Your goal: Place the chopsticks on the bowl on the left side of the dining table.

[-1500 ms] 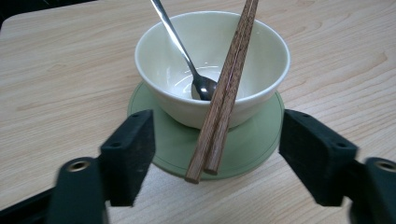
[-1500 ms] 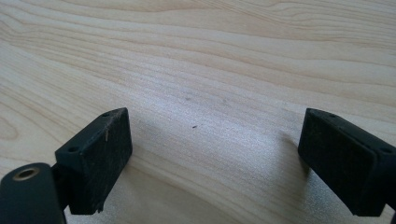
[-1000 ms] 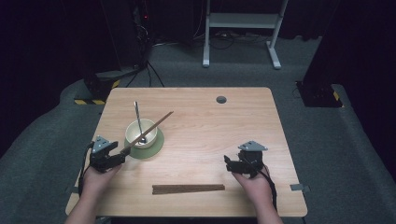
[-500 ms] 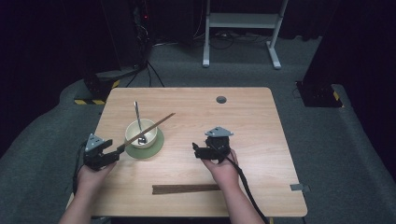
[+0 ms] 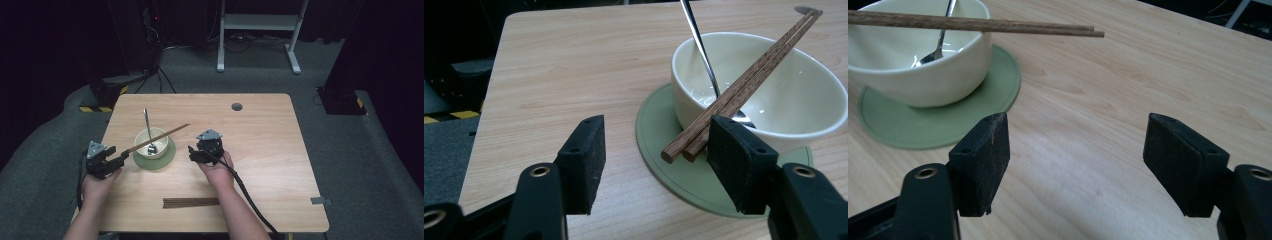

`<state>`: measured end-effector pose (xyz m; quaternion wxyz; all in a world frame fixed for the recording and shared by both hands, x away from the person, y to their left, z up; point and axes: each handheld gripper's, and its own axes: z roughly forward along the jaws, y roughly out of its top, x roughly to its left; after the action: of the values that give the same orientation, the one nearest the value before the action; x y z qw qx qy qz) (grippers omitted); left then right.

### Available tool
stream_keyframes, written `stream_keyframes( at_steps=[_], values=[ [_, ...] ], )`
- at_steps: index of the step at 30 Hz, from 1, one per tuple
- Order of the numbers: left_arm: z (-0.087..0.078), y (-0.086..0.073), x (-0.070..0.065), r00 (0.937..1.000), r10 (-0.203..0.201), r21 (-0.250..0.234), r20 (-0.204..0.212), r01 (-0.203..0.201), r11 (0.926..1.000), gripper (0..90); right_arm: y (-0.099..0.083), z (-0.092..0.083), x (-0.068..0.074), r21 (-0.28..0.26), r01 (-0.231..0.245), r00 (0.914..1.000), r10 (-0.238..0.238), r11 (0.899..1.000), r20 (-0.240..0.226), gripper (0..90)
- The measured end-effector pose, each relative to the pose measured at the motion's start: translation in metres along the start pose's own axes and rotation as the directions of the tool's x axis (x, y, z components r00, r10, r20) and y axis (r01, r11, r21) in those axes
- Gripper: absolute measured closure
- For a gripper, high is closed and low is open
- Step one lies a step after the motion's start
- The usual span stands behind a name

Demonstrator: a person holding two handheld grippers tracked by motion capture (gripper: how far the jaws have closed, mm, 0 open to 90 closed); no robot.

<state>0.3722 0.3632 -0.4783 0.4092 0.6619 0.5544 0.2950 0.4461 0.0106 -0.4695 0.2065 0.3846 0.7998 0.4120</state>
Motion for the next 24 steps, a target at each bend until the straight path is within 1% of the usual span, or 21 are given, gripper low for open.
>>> stream_keyframes(
  at_steps=[1, 2, 3, 4, 5, 6, 7, 8, 9, 10, 11, 12, 15, 17, 18, 19, 20, 21, 22, 23, 24],
  values=[
    [0.000, 0.000, 0.000, 1.0000, 0.002, -0.001, -0.009, -0.002, 1.0000, 41.2, 0.003, 0.004, 0.001, 0.000, -0.004, 1.0000, 0.004, 1.000, 0.000, 28.9],
    [0.000, 0.000, 0.000, 0.9999, 0.003, 0.001, -0.016, -0.003, 1.0000, 41.8, 0.008, 0.011, 0.002, -0.002, 0.005, 0.9999, -0.005, 1.000, 0.009, 30.3],
    [0.001, -0.001, 0.002, 0.9995, -0.012, -0.005, -0.029, 0.012, 0.9999, 41.8, 0.010, 0.015, 0.002, 0.002, 0.011, 0.9999, -0.011, 1.000, 0.011, 31.0],
    [0.001, -0.001, 0.002, 0.9995, -0.012, -0.005, -0.029, 0.012, 0.9999, 41.8, 0.010, 0.015, 0.002, 0.002, 0.011, 0.9999, -0.011, 1.000, 0.011, 31.0],
    [0.000, -0.001, 0.004, 0.9996, -0.012, -0.003, -0.027, 0.012, 0.9999, 41.8, 0.012, 0.019, 0.004, -0.003, -0.001, 0.9999, 0.001, 1.000, 0.017, 31.2],
    [-0.002, -0.001, 0.005, 0.9994, -0.028, -0.008, -0.022, 0.028, 0.9996, 41.4, 0.015, 0.023, 0.005, 0.005, -0.001, 0.9999, 0.001, 1.000, 0.016, 31.5],
    [-0.005, 0.000, 0.004, 0.9995, -0.025, -0.014, -0.021, 0.025, 0.9996, 41.0, 0.017, 0.027, 0.005, 0.000, 0.014, 0.9995, -0.014, 1.000, 0.029, 32.0],
    [-0.007, 0.000, 0.003, 0.9997, -0.012, -0.022, -0.022, 0.011, 0.9997, 40.8, 0.021, 0.035, 0.006, 0.006, 0.016, 0.9992, -0.016, 1.000, 0.036, 33.0],
    [-0.009, 0.000, 0.001, 0.9999, -0.002, -0.023, -0.016, 0.002, 0.9997, 40.5, 0.023, 0.039, 0.004, 0.011, 0.027, 0.9989, -0.028, 1.000, 0.038, 33.1],
    [-0.010, 0.000, -0.001, 0.9999, 0.010, -0.021, -0.012, -0.010, 0.9997, 40.5, 0.023, 0.039, 0.004, 0.011, 0.027, 0.9989, -0.028, 1.000, 0.038, 33.1],
    [-0.010, 0.000, -0.003, 0.9996, 0.026, -0.013, -0.009, -0.026, 0.9996, 40.1, 0.025, 0.043, 0.003, 0.009, 0.037, 0.9984, -0.038, 0.999, 0.043, 33.1],
    [-0.009, -0.001, -0.005, 0.9996, 0.028, -0.004, -0.002, -0.028, 0.9996, 39.3, 0.028, 0.049, 0.003, 0.009, 0.043, 0.9978, -0.044, 0.999, 0.049, 34.1],
    [-0.006, -0.002, -0.009, 0.9991, 0.041, 0.013, 0.007, -0.041, 0.9991, 39.3, 0.031, 0.054, 0.002, 0.008, 0.049, 0.9972, -0.049, 0.999, 0.056, 35.4],
    [-0.003, -0.002, -0.010, 0.9991, 0.041, 0.016, 0.012, -0.041, 0.9990, 41.3, 0.033, 0.059, 0.000, 0.004, 0.035, 0.9981, -0.035, 0.999, 0.050, 37.7],
    [-0.002, -0.002, -0.010, 0.9985, 0.054, 0.019, 0.010, -0.055, 0.9983, 42.9, 0.034, 0.061, -0.001, -0.005, 0.020, 0.9988, -0.020, 1.000, 0.044, 37.9],
    [-0.001, -0.002, -0.010, 0.9990, 0.044, 0.022, 0.011, -0.045, 0.9988, 43.7, 0.035, 0.064, -0.003, -0.003, 0.009, 0.9992, -0.009, 1.000, 0.039, 37.9],
    [0.000, -0.002, -0.010, 0.9988, 0.048, 0.024, 0.009, -0.048, 0.9985, 45.2, 0.036, 0.068, -0.005, 0.001, 0.017, 0.9992, -0.017, 1.000, 0.037, 37.9],
    [0.001, -0.003, -0.010, 0.9991, 0.041, 0.025, 0.009, -0.042, 0.9988, 45.2, 0.036, 0.068, -0.005, 0.001, 0.017, 0.9992, -0.017, 1.000, 0.037, 37.9],
    [0.001, -0.003, -0.010, 0.9991, 0.040, 0.029, 0.010, -0.041, 0.9988, 45.8, 0.036, 0.070, -0.004, 0.000, 0.005, 0.9995, -0.005, 1.000, 0.031, 38.1],
    [0.002, -0.003, -0.009, 0.9987, 0.049, 0.030, 0.010, -0.049, 0.9983, 46.4, 0.037, 0.072, -0.004, -0.009, 0.010, 0.9995, -0.010, 1.000, 0.030, 38.1],
    [0.002, -0.003, -0.009, 0.9992, 0.038, 0.031, 0.009, -0.039, 0.9988, 46.6, 0.037, 0.073, -0.005, -0.012, 0.031, 0.9992, -0.030, 0.999, 0.027, 38.2]
  ],
)
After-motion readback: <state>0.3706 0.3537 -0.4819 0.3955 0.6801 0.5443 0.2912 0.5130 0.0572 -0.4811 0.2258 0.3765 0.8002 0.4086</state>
